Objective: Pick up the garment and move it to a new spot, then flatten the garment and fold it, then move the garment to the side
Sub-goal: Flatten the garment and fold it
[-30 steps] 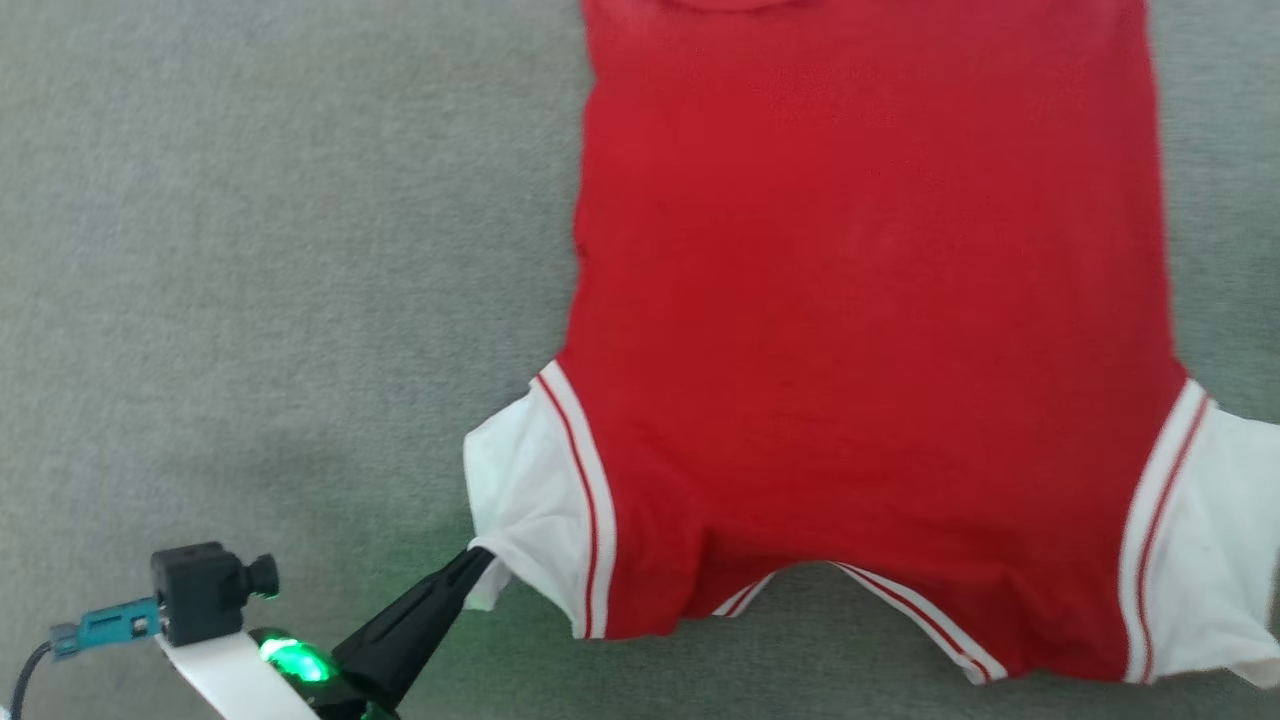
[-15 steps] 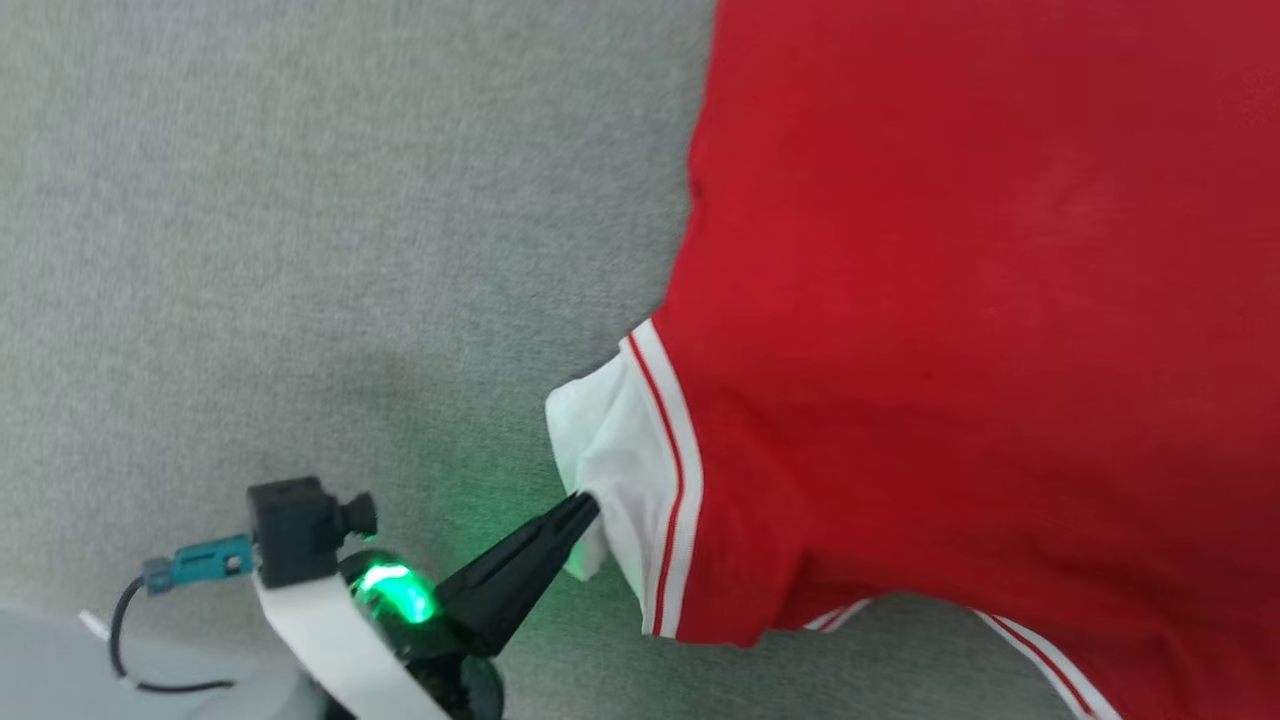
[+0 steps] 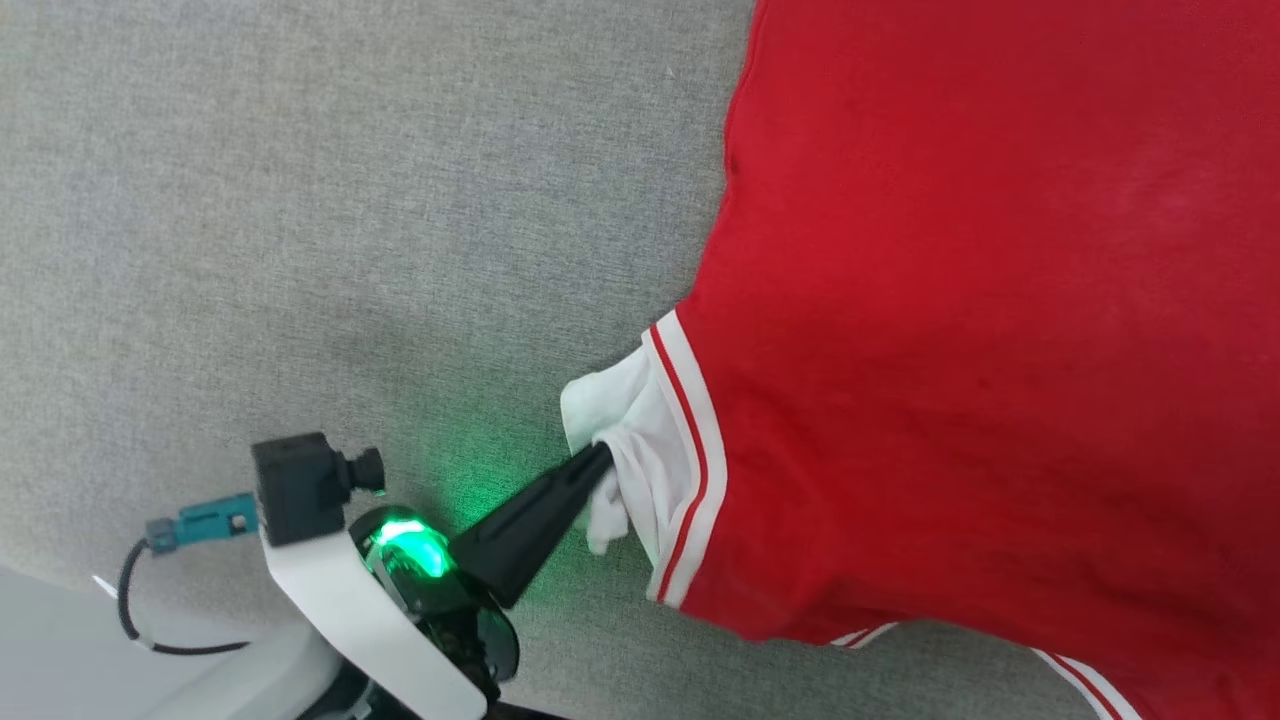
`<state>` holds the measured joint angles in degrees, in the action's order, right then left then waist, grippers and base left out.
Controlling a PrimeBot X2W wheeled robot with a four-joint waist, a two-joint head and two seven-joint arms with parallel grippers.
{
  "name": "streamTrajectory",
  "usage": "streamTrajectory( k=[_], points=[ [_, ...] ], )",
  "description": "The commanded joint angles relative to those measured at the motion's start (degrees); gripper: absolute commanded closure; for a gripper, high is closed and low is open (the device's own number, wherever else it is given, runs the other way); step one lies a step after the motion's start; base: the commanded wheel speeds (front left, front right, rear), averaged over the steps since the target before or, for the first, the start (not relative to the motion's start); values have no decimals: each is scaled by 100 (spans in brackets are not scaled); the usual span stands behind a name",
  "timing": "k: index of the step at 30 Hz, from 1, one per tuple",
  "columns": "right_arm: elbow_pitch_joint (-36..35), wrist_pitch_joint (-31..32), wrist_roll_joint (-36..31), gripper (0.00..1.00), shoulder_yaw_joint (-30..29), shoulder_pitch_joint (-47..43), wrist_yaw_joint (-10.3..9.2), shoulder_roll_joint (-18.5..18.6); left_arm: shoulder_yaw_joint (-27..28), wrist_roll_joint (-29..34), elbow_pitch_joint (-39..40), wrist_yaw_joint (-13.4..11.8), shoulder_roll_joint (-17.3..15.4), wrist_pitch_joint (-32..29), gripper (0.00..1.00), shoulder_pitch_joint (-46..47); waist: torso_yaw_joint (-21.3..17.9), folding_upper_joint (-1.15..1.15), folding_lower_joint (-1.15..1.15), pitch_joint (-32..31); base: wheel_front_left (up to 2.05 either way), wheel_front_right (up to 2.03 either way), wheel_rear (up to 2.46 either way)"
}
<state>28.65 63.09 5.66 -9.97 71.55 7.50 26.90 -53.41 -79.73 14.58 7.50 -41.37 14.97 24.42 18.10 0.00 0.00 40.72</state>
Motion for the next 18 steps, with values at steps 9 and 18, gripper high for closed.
streamTrajectory(
  k=[9,18],
  points=[
    [-20,-496,662,100,447,-729,-3,111,652,-79,-246,-8,-59,30,100,-329,-588,0,0,-764,0,0,0],
    [-1801,306,2472,100,935,-3231,-3,1110,1249,12,-397,-8,-242,30,100,-1061,-1171,0,0,-1373,0,0,0]
  ],
)
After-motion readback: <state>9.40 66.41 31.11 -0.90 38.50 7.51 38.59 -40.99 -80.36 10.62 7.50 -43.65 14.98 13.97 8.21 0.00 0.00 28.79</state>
